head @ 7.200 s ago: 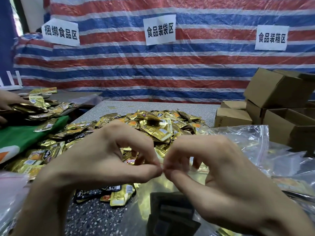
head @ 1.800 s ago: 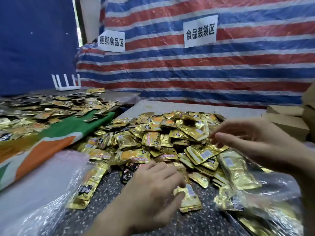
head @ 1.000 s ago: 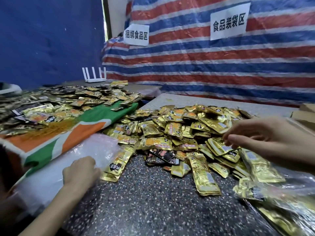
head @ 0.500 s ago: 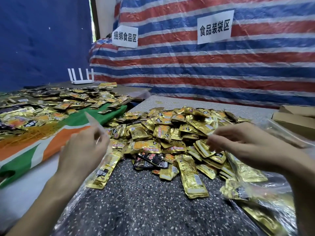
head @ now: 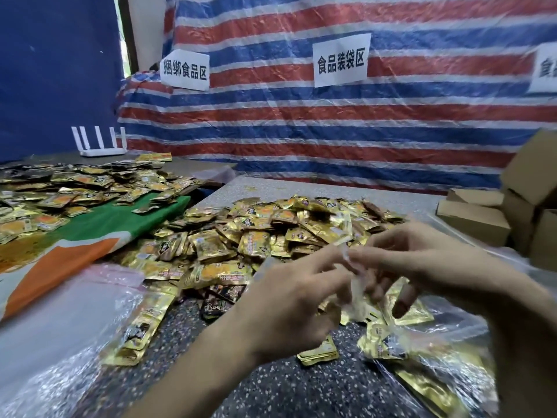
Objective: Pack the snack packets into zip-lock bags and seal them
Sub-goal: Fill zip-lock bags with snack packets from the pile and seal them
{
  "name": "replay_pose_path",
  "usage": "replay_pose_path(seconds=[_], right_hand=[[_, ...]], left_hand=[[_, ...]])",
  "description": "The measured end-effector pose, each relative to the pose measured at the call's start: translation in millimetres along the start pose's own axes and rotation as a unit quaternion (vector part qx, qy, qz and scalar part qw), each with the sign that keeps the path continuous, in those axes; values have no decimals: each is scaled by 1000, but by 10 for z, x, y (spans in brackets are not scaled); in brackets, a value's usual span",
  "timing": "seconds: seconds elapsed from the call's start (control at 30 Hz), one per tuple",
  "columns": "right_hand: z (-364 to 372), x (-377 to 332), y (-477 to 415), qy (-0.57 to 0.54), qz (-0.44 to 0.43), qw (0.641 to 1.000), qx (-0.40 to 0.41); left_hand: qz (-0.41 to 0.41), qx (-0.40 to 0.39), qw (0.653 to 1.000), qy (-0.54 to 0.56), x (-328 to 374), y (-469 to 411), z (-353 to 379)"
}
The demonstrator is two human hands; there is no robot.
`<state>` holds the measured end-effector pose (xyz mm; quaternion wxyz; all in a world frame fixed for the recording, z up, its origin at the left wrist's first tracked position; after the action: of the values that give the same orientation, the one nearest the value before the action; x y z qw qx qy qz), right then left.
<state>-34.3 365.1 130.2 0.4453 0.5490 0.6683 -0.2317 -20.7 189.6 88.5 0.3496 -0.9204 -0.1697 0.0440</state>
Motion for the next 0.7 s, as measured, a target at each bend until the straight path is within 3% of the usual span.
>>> replay_pose_path(seconds=[0.1,0.2,0.3,0.37,0.6,0.7], right_hand=[[-12,-1,33,43,-7,999,-6],[-27,-14,52,37,-22,999,-3],[-91,0,67,9,-33,999,12],[-114,-19,87,-10,-46,999,13],[-125,-36,117,4,-44,998,46],[-124,-68,106,11,-54,997,63]], left_hand=[[8,4,998,63,-31,0,67],[-56,-75,971,220,-129,-39,78],[-271,-201,872,356,-305,-117,135],[-316,-204,826,420,-395,-183,164],[-273,-112,862,411,-476,-493,64],[-253,-90,838,474,-517,-574,-10]])
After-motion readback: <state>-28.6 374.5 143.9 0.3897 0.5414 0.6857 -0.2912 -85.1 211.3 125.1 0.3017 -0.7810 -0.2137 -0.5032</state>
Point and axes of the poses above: each hand's wrist, its own y-axis away from the middle knuckle, its own z-axis out of the palm, x = y × z, the point moved 3 cm from there along -y, towards the middle knuckle, and after that the axes turned 8 degrees about z, right-handed, at the moved point
